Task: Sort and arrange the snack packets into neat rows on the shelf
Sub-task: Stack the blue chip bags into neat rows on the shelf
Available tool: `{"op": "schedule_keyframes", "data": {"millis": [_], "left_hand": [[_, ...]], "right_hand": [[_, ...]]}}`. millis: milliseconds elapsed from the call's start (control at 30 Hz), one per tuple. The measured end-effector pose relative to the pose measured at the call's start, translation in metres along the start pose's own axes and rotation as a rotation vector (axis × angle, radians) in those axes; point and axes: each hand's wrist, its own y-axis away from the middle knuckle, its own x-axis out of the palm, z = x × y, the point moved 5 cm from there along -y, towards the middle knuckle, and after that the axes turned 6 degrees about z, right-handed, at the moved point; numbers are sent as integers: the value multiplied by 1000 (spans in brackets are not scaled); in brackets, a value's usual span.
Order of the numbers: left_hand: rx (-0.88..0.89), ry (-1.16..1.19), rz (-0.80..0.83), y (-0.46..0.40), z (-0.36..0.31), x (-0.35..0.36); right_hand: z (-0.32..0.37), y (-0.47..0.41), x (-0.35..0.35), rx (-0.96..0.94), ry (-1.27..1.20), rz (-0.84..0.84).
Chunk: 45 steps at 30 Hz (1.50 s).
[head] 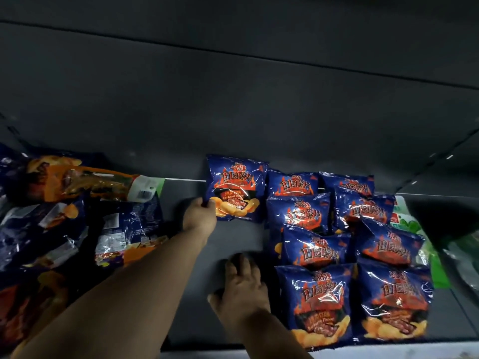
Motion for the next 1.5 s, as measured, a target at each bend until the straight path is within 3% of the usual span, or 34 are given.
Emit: {"op": "schedule_keyframes", "data": {"millis": [133,267,367,467,500,567,667,800,1133,1400,1500], "left_hand": [[46,-120,36,2,3,-6],[164,-385,76,26,-7,-23],[363,-586,81,47,-24,-44],[617,-884,-23,68,-37,-71],[614,-1025,-62,69,-33,-80],[450,-1289,-71,65,-15,-97],[310,-1439,-47,61,6,-113],[429,-1377,-32,60,2,-116],[450,-1226,11,62,-1,-135],[835,-1021,-157,70,-7,-150],[863,-825,-254,79,-26,-153]], "right_hand": [[0,0,4,16,25,-4],[1,-1,3,56,13,28],[7,0,3,84,-3,17],[13,1,2,107,-27,-12],[14,2,1,115,-32,-22],[18,4,2,121,-43,-28],[27,7,3,108,-75,-55],[40,10,0,74,-76,-102],[58,20,-8,41,-159,-144],[69,27,11,-69,-141,94],[79,28,14,-142,-108,119]]}}
